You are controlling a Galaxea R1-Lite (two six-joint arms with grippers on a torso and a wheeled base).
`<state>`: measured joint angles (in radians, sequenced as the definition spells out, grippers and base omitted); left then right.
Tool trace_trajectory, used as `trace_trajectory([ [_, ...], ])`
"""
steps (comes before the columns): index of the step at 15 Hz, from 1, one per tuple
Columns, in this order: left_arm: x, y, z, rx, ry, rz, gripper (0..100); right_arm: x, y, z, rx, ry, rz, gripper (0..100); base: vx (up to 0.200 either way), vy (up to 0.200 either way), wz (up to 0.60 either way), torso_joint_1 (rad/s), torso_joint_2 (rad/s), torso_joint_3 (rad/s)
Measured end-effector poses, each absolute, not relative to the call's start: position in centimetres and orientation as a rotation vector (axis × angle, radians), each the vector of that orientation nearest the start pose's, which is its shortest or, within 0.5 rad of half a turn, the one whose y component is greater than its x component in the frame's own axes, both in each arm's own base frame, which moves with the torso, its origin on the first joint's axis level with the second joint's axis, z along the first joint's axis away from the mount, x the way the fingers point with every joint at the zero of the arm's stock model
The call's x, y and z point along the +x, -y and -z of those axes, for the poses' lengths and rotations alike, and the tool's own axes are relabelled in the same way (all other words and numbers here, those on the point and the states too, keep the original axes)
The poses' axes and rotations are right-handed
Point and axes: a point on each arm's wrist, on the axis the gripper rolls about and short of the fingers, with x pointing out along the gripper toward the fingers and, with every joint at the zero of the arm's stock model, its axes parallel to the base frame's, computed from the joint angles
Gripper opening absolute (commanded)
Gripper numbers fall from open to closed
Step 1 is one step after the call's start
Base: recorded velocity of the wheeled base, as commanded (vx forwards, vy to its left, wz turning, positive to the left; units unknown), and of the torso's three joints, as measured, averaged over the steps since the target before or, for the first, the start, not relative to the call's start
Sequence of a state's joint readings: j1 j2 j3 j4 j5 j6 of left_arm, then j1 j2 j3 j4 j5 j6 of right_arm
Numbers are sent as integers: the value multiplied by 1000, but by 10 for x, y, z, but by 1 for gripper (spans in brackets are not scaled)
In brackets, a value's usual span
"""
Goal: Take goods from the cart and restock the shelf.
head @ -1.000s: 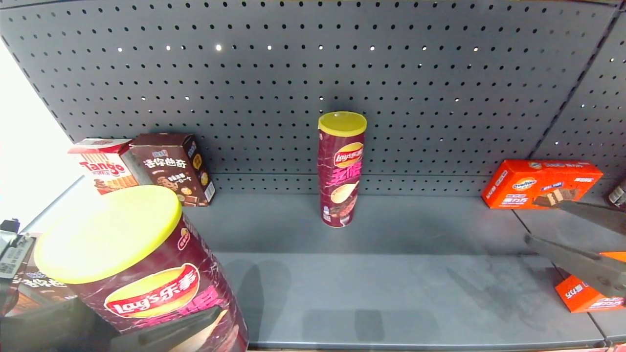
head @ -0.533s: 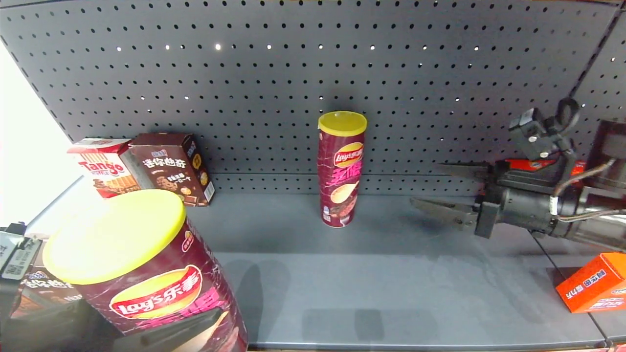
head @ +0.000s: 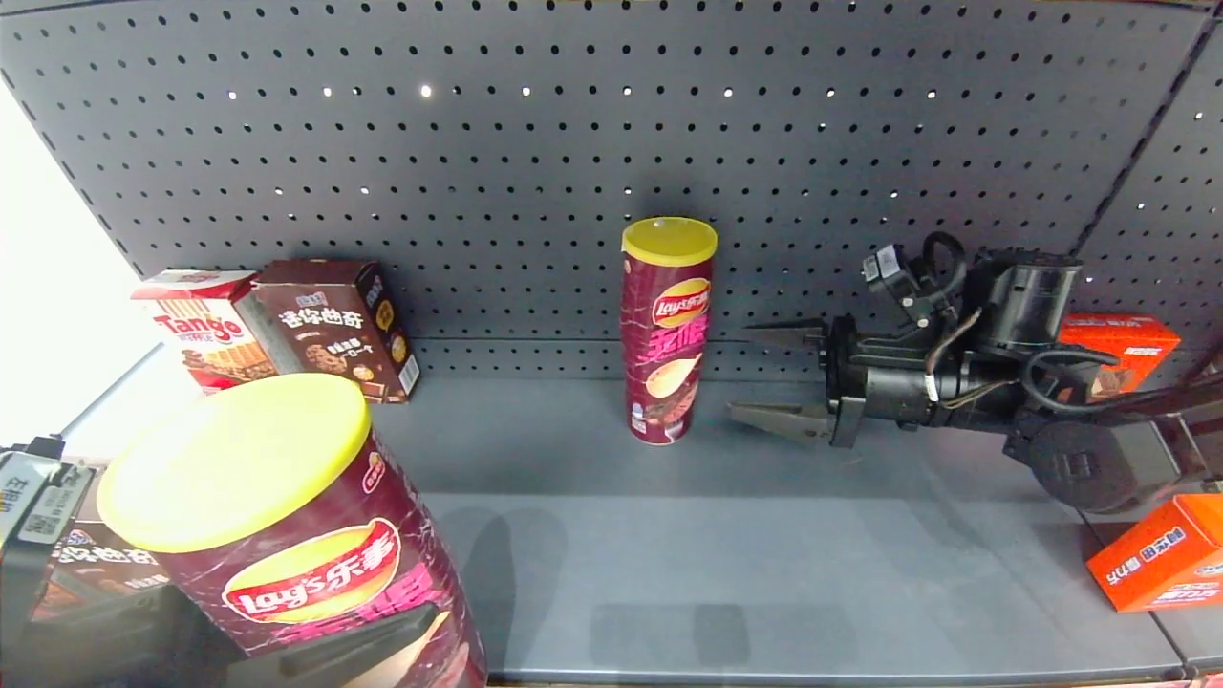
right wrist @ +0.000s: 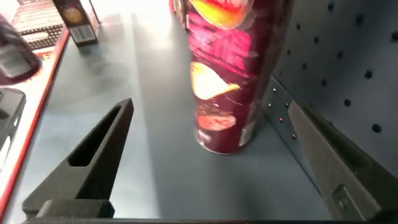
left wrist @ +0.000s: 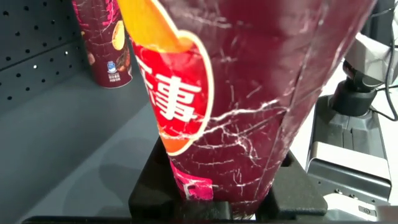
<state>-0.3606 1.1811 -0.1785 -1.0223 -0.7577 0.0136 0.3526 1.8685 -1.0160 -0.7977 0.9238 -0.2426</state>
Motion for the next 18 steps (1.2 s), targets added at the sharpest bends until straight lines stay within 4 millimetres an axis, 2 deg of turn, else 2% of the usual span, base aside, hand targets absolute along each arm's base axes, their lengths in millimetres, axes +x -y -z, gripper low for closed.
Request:
trace_trajectory([
  [6, 126, 64, -173, 17, 30, 1117, 0, 362, -158, -189, -187, 99, -1294, 100, 0, 0, 0, 0, 0, 0],
  [12, 125, 63, -171, 14, 21, 1115, 0, 379, -186, -180, -184, 112, -1337, 100, 0, 0, 0, 0, 0, 0],
  [18, 125, 62, -171, 13, 20, 1106, 0, 387, -210, -170, -165, 104, -1331, 100, 0, 0, 0, 0, 0, 0],
])
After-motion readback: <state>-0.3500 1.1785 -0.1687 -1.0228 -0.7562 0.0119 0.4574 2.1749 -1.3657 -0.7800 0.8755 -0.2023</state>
